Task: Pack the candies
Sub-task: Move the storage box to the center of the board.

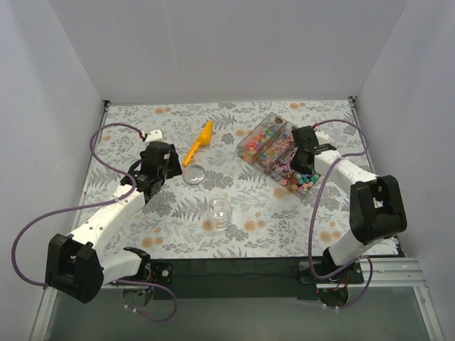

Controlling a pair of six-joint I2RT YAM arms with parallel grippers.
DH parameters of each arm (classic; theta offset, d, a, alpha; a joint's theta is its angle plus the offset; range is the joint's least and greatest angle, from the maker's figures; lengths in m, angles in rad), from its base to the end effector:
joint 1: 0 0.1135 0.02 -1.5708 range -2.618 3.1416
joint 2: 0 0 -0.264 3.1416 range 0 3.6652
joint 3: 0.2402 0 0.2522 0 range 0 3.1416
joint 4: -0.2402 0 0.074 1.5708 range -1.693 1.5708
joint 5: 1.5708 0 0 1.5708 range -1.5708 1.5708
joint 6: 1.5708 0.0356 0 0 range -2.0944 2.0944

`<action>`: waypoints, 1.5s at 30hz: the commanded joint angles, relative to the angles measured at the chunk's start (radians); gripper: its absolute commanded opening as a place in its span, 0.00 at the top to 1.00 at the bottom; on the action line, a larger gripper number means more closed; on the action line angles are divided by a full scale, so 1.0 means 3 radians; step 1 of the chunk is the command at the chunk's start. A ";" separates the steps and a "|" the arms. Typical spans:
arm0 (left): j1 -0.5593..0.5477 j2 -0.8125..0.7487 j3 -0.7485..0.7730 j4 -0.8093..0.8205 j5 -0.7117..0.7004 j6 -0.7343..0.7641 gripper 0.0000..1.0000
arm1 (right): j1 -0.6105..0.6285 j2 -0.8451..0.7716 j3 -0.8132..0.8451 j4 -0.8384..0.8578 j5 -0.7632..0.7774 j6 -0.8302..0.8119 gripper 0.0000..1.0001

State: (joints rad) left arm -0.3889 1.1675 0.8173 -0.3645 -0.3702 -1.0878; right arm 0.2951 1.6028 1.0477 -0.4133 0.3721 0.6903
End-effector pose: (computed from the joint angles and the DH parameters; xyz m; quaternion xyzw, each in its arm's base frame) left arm 0.2344 -0.0821 0.2584 -0.3779 0.8140 -0.1508 0.4145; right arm 0.3185 0.0833 0.2110 0.2381 0.9095 -0.0177 0.3404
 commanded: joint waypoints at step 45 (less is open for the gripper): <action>0.0013 0.0112 0.0022 0.0059 0.0119 0.0082 0.44 | 0.1430 -0.0986 -0.0813 0.0160 -0.0330 0.2179 0.62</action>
State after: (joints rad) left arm -0.3889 1.1984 0.8173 -0.3637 -0.3519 -1.0775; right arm 0.7097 1.3170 0.8185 -0.4942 0.3588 1.3819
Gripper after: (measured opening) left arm 0.564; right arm 0.381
